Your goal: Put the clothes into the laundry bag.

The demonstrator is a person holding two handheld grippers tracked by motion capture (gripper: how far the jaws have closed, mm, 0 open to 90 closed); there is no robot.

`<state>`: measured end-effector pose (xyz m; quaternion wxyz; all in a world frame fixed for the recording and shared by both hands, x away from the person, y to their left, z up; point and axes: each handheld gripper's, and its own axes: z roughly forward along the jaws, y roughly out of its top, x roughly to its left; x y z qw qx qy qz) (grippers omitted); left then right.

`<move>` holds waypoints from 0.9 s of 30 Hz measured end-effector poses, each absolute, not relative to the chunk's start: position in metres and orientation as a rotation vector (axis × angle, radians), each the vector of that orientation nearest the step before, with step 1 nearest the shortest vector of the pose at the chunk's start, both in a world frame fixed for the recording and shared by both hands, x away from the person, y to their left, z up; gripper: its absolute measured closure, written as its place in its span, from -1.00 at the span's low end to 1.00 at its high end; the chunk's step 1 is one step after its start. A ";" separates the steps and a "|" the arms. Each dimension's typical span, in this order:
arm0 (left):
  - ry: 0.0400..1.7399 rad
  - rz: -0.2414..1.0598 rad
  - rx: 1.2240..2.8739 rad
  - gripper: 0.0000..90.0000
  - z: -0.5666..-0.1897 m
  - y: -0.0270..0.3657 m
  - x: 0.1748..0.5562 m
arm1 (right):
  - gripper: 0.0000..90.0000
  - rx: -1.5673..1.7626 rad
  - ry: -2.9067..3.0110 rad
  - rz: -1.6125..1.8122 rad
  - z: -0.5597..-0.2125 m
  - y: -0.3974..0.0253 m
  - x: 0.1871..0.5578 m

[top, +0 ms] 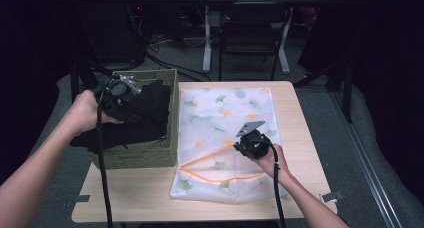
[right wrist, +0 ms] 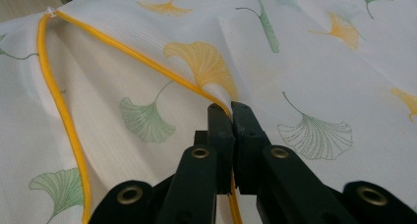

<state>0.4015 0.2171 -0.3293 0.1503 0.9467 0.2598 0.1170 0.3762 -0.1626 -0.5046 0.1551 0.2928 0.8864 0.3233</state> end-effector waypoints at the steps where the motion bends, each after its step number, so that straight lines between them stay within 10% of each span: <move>1: 0.735 0.335 2.722 0.34 -0.328 0.215 0.399 | 0.96 0.840 2.538 0.927 -0.504 -0.163 0.376; 27: 0.561 0.105 2.719 0.34 -0.349 0.152 0.357 | 0.96 0.847 2.529 0.937 -0.503 -0.163 0.376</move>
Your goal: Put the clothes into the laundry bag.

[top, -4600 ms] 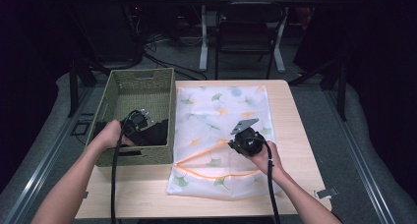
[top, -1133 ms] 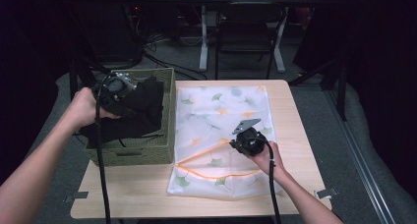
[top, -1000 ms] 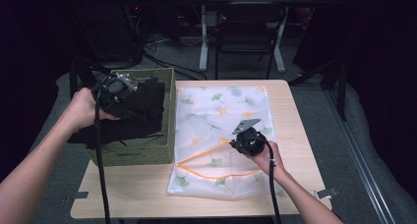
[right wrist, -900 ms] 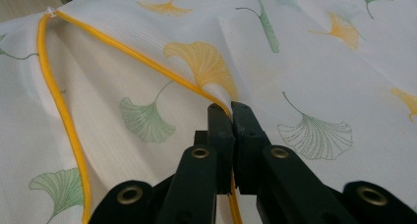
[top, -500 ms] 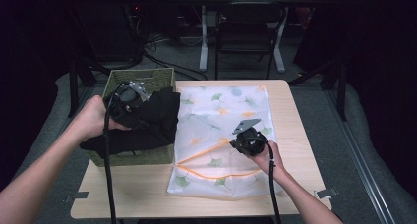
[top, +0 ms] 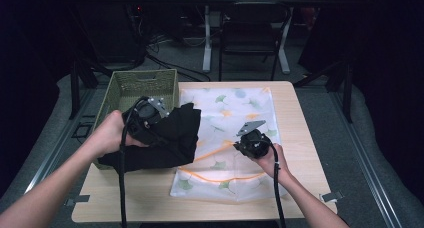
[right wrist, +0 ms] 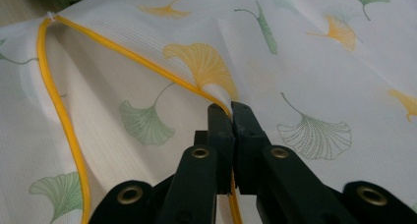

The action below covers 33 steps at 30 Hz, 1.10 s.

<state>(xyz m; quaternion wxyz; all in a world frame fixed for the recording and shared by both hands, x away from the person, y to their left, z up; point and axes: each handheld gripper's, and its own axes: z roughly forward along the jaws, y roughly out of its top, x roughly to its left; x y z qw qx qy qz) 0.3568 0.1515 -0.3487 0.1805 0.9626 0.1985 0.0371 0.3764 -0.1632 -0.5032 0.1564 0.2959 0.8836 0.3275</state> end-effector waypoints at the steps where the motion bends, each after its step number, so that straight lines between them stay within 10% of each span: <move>1: 0.552 0.102 2.723 0.34 -0.350 0.149 0.356 | 0.96 0.845 2.527 0.942 -0.503 -0.164 0.377; 33: 0.512 -0.042 2.730 0.33 -0.399 0.102 0.345 | 0.96 0.855 2.523 0.945 -0.502 -0.163 0.378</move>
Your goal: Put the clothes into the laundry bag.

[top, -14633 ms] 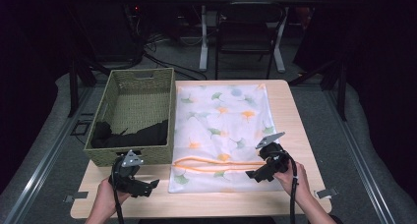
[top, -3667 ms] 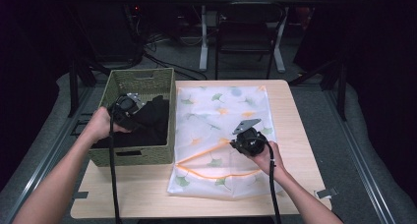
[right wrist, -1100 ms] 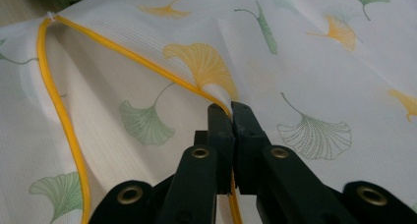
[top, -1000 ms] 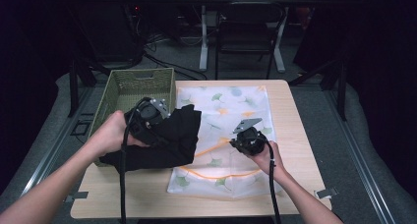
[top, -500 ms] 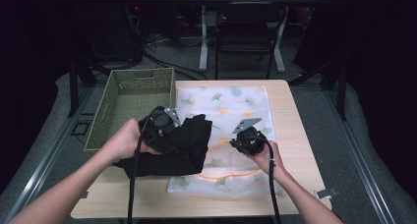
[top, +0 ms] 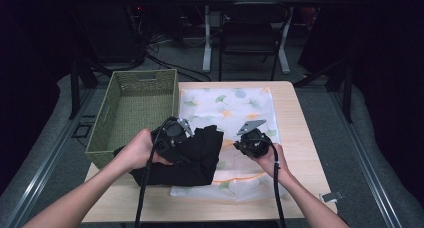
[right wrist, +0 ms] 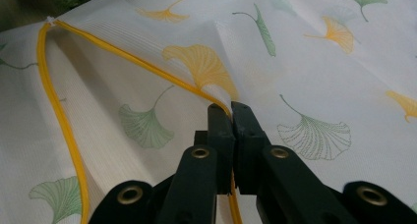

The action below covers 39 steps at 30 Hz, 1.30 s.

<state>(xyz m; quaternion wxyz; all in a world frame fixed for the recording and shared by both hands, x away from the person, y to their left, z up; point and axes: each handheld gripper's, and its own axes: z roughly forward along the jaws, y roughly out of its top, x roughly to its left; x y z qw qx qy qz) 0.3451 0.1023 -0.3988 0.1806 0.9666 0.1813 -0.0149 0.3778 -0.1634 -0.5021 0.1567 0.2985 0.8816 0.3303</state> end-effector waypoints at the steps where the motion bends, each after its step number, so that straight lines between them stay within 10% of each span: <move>1: 0.510 -0.049 2.728 0.33 -0.400 0.101 0.345 | 0.96 0.858 2.523 0.951 -0.502 -0.164 0.378; 39: 0.661 -0.342 2.657 0.30 -0.514 0.071 0.357 | 0.96 0.877 2.527 0.979 -0.500 -0.163 0.377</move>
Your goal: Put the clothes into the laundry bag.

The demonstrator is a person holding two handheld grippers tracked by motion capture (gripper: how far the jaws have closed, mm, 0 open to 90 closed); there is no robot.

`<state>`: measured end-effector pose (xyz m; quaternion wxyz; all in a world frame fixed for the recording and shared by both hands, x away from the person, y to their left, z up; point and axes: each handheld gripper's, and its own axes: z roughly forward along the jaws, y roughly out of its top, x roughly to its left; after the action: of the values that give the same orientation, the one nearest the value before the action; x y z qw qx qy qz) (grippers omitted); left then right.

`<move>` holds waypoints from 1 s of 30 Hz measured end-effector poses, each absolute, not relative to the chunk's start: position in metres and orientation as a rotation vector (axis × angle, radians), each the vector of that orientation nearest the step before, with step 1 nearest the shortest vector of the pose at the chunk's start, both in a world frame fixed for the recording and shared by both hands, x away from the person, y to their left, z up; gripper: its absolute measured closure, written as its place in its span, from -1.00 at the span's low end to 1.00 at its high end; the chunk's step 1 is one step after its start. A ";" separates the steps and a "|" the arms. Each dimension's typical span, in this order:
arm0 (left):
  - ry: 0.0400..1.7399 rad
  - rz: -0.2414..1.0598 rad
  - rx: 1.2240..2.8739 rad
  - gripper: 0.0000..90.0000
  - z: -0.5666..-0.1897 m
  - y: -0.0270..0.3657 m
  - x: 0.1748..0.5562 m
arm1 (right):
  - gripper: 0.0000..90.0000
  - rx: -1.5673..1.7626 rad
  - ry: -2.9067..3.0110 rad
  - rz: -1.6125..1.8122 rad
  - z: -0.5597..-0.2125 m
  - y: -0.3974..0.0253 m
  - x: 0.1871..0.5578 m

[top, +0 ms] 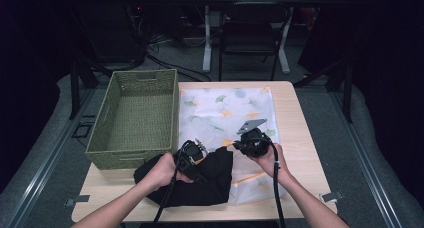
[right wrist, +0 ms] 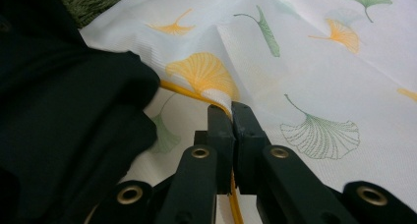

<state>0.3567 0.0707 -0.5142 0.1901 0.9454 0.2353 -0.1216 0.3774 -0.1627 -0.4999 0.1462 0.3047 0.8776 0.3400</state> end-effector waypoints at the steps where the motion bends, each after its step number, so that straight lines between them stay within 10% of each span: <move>1: 0.663 -0.352 2.663 0.30 -0.516 0.070 0.357 | 0.96 0.878 2.530 0.979 -0.500 -0.162 0.377; 30: 0.859 -0.082 2.547 0.05 -0.526 0.060 0.367 | 0.96 0.826 2.506 1.076 -0.481 -0.159 0.358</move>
<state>0.3668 0.0601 -0.5265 0.2242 0.9230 0.3114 -0.0297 0.3577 -0.1592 -0.4809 0.1455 0.2869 0.8701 0.3735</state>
